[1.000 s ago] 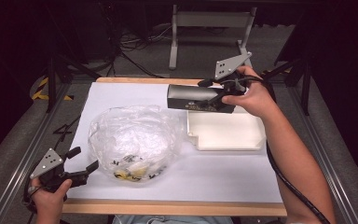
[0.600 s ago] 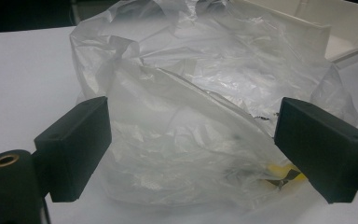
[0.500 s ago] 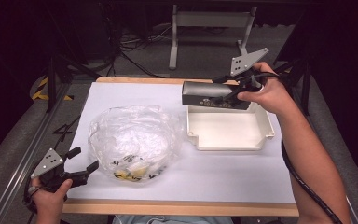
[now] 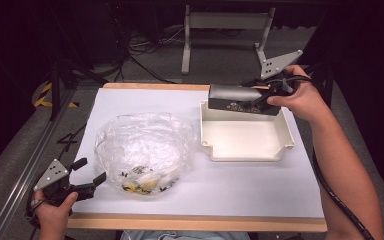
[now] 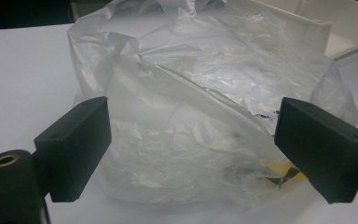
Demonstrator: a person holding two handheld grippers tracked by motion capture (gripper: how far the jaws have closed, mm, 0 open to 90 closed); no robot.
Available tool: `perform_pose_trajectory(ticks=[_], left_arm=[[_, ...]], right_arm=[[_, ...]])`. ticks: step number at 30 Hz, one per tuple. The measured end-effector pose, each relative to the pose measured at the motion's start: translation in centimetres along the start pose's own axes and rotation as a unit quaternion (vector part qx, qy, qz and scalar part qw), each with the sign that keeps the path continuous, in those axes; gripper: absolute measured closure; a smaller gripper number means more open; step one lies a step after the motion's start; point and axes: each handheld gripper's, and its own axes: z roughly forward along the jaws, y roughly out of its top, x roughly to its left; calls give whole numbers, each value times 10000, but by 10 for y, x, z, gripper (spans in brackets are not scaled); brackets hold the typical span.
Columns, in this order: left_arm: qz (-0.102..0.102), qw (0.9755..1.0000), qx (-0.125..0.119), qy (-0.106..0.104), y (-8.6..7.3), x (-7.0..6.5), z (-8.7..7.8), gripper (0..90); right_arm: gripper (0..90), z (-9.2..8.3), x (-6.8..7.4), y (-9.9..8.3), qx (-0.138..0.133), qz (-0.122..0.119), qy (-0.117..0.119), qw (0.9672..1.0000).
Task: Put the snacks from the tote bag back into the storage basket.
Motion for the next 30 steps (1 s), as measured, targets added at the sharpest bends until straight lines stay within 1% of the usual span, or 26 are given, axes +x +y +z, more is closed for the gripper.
perform_pose_trajectory(ticks=[4, 7, 8, 10, 12, 16, 24, 27, 30], left_arm=[[-16, 10000, 13, 11, 0, 1, 1, 118], [-44, 10000, 45, 3, -1, 2, 2, 118], [-44, 10000, 45, 3, -1, 2, 2, 118], [-47, 10000, 29, 9, -1, 1, 1, 118], [-49, 10000, 28, 13, -1, 1, 1, 118], [-58, 10000, 53, 5, -2, 1, 2, 118], [-58, 10000, 60, 20, -2, 1, 2, 118], [-61, 10000, 66, 17, -2, 1, 2, 118], [-61, 10000, 57, 25, -2, 1, 2, 118]], right_arm=[[285, 2, -5, -8, 54, 36, -1, 10000], [288, 8, -11, -19, 97, 87, 27, 9999], [288, 8, -11, -19, 97, 87, 27, 9999], [289, 14, -13, -32, 190, 191, 43, 9996], [290, 16, -14, -34, 200, 190, 51, 9996], [288, 26, -15, -46, 276, 237, 76, 9993], [288, 43, -15, -62, 348, 142, 147, 9992], [288, 49, -15, -67, 377, 42, 176, 9991], [288, 52, -15, -70, 364, 33, 197, 9991]])
